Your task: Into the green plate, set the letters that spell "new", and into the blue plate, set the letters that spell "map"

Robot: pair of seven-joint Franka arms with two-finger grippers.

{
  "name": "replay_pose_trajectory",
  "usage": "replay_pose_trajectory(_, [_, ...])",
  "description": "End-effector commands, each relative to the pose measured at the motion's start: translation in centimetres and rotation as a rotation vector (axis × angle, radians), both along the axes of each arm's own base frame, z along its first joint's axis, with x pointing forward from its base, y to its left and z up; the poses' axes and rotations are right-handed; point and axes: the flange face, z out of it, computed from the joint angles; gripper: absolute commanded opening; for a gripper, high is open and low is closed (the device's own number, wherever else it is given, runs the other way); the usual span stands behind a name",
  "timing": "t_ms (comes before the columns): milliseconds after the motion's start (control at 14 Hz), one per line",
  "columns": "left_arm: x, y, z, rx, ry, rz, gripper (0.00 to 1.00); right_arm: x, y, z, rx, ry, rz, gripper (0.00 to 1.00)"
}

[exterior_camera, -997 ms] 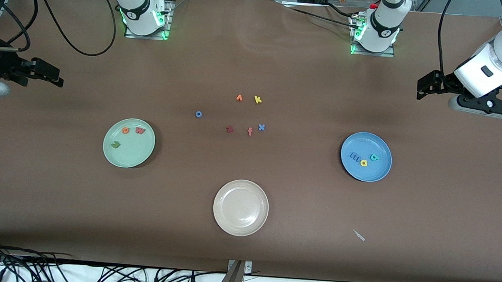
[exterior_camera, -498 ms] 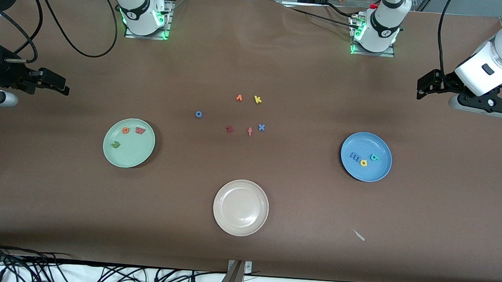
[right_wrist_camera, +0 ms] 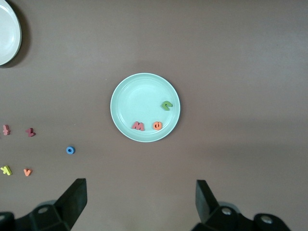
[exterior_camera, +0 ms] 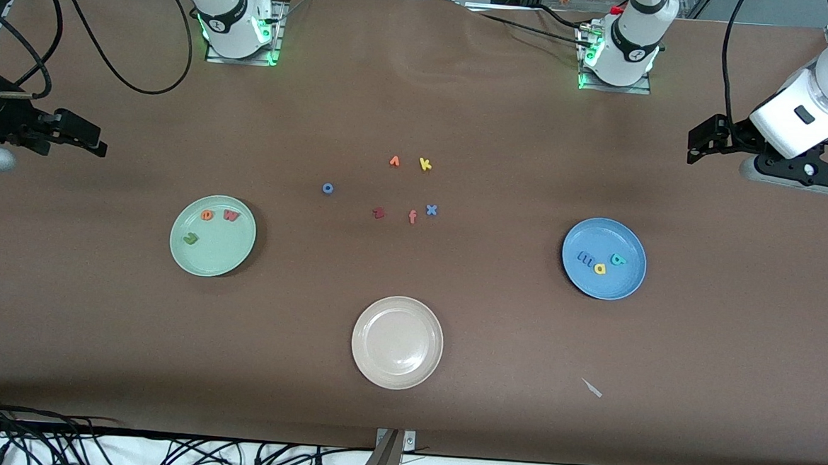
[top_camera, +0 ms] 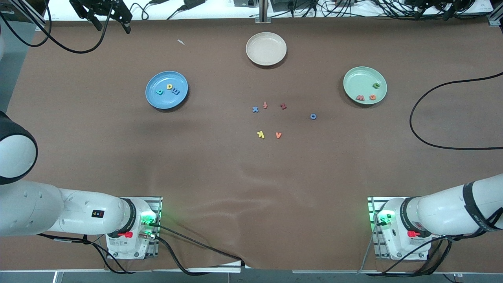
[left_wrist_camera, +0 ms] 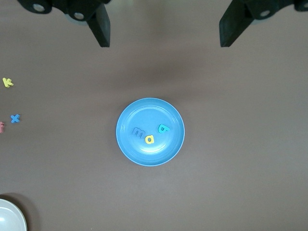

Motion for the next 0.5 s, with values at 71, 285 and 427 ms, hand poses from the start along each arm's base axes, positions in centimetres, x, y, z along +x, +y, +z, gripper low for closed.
replay_pose_trajectory(71, [0.2, -0.3, 0.6, -0.012, 0.007, 0.006, 1.0, -0.7, -0.5, 1.3, 0.016, -0.015, 0.004, 1.0])
replay_pose_trajectory(285, [0.2, -0.3, 0.6, -0.012, 0.007, 0.006, 1.0, -1.0, -0.2, 1.2, 0.017, 0.007, 0.009, 1.0])
replay_pose_trajectory(427, [0.2, -0.3, 0.6, -0.012, 0.007, 0.006, 1.0, 0.1, 0.0, -0.7, 0.025, 0.02, 0.004, 1.0])
